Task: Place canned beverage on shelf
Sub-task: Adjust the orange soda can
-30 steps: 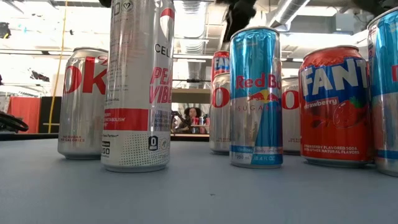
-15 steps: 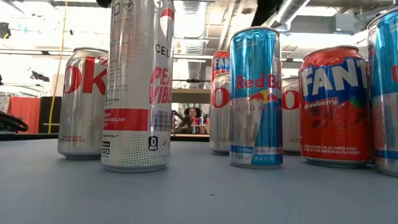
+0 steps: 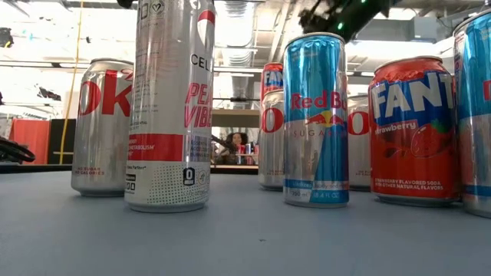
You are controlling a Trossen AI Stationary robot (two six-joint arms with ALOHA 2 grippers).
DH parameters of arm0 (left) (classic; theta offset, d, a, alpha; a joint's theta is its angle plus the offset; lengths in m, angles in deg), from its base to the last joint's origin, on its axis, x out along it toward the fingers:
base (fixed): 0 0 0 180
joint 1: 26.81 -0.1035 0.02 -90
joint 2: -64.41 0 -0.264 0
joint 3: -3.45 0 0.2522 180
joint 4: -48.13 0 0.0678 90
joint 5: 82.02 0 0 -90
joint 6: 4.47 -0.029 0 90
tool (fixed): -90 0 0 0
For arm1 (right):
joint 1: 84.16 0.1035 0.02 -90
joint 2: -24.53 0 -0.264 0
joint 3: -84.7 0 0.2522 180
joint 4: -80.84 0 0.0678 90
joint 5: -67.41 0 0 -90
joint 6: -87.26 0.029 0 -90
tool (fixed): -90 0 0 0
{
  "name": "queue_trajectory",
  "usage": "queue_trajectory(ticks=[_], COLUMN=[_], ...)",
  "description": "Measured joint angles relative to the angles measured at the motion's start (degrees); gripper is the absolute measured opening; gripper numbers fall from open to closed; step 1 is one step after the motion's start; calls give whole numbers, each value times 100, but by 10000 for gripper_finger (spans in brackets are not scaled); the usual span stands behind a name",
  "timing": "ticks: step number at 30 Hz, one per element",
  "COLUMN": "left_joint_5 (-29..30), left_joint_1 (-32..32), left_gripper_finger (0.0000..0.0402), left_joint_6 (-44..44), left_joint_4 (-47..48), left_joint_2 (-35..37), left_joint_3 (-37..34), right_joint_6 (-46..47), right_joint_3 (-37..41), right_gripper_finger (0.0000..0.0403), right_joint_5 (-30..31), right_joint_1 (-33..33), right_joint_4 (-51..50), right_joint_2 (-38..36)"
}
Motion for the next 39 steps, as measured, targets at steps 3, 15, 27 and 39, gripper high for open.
queue_trajectory(ticks=[3,15,27,39], left_joint_5=[1,1,24,137], left_joint_1=[0,0,-2,-2], left_gripper_finger=[332,332,332,332], left_joint_6=[19,-9,-49,-131], left_joint_4=[0,12,11,9], left_joint_2=[0,0,0,0], left_joint_3=[0,0,0,0], right_joint_6=[-89,-97,-229,-211], right_joint_3=[-60,-77,-81,-81], right_gripper_finger=[0,0,0,0], right_joint_5=[90,-68,-214,-500], right_joint_1=[-57,-289,-456,-576], right_joint_4=[41,358,1027,1696], right_joint_2=[239,591,903,959])
